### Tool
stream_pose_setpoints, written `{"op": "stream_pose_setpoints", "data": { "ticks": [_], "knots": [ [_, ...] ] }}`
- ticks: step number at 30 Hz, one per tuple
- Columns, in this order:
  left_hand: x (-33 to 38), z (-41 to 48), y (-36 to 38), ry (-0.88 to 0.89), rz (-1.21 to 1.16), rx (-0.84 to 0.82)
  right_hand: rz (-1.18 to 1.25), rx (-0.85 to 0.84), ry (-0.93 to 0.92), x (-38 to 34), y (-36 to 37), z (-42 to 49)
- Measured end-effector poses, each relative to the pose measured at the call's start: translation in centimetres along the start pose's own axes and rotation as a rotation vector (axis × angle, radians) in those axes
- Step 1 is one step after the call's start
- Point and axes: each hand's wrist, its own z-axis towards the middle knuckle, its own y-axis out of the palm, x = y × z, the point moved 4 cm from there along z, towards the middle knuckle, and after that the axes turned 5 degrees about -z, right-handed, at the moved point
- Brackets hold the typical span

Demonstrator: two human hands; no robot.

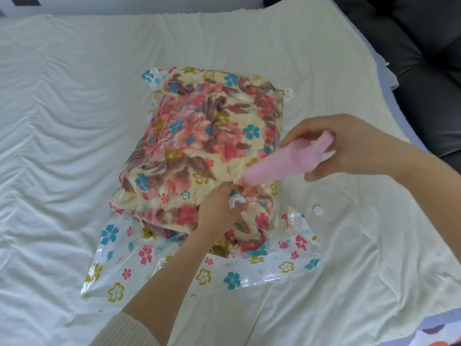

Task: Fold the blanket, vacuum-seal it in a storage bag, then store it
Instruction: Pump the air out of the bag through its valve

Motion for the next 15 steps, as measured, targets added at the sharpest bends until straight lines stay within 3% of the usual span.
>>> {"op": "stream_pose_setpoints", "data": {
  "ticks": [3, 5, 7, 10, 15],
  "knots": [
    [0.2, 0.6, 0.9, 0.101, 0.193, -0.07, 0.095, 0.37, 0.197, 3.1, -1.9, -3.8],
    [0.1, 0.7, 2.0, 0.121, 0.288, -0.128, -0.063, 0.623, 0.409, 7.5, -1.3, -6.9],
    [0.1, 1.0, 3.1, 0.123, 0.329, -0.118, -0.33, 0.704, 0.622, 12.9, 0.6, -9.4],
    [0.2, 1.7, 4.1, 0.106, 0.366, -0.068, -0.722, 0.552, 0.685, 20.3, 5.1, -10.9],
    [-0.9, 2.7, 4.9, 0.128, 0.38, -0.062, -1.105, -0.025, 0.949, 30.1, 11.2, -12.3]
  ]
}}
